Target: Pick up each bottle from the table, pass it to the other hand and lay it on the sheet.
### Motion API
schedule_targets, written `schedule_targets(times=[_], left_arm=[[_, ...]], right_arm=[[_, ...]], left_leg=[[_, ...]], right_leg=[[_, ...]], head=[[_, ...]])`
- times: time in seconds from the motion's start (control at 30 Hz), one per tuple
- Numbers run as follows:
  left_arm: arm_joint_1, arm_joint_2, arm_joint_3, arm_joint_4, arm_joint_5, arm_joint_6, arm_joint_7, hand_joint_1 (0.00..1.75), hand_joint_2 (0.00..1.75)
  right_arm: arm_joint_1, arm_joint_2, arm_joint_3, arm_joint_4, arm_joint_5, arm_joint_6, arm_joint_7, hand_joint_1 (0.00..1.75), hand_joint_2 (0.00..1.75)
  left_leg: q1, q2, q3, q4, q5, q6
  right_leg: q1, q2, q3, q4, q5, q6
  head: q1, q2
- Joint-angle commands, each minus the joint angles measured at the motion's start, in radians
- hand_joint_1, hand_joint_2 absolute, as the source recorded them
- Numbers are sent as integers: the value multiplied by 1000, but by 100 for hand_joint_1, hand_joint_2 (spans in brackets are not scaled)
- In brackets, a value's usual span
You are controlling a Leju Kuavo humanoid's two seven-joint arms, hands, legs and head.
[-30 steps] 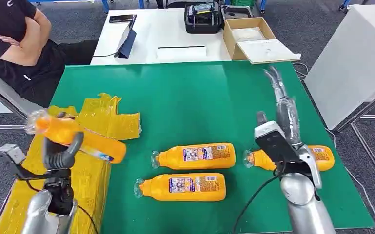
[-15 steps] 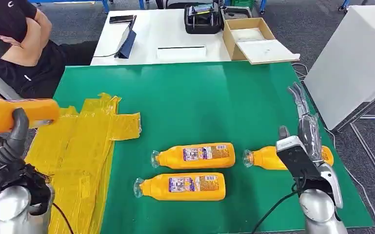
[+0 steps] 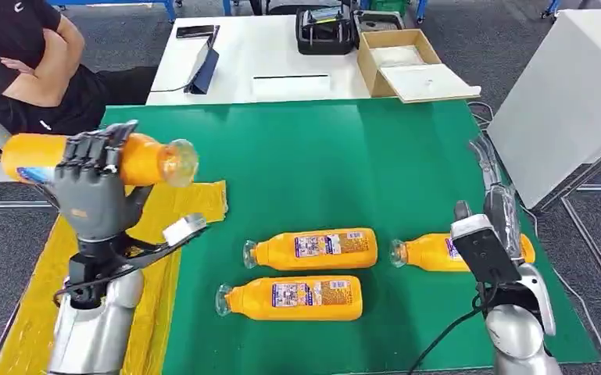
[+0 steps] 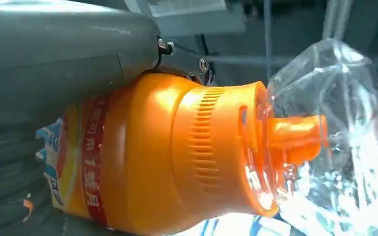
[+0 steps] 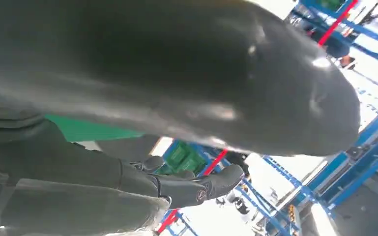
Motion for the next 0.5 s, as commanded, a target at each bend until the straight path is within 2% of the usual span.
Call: schedule_targets(times=[0.03, 0.37, 0.4, 0.43, 0.5], left_arm=[[-108, 61, -176, 369, -55, 7, 182, 175, 175], [-153, 93, -316, 565, -109, 7, 338, 175, 175], [-188, 124, -401, 605, -68, 7, 394, 175, 175], [-190, 115, -394, 640, -76, 7, 392, 175, 175], [-201, 117, -406, 688, -76, 7, 402, 175, 175]], right_arm=[[-64, -21, 41, 109, -23, 14, -22, 0, 0], [-149, -35, 90, 170, -55, 23, -15, 0, 0], [-104, -66, 69, 183, -78, 14, -68, 0, 0], [-160, -39, 97, 180, -64, 25, -19, 0, 0], [-157, -49, 100, 169, -80, 43, -13, 0, 0]], left_leg=[[0, -2, 3, -1, 0, -2], [-1, 1, 3, 0, 0, -2], [0, 1, 2, 0, 0, -3], [0, 1, 2, 0, 0, -3], [0, 0, 2, 0, 0, -3]], right_leg=[[0, -4, 4, -1, -1, 0], [-1, -1, 3, 0, 0, 0], [0, -2, 2, 0, 0, 0], [0, -2, 3, 0, 0, 0], [0, -3, 3, 0, 0, 0]], head=[[0, 0], [0, 0], [0, 0], [0, 0], [0, 0]])
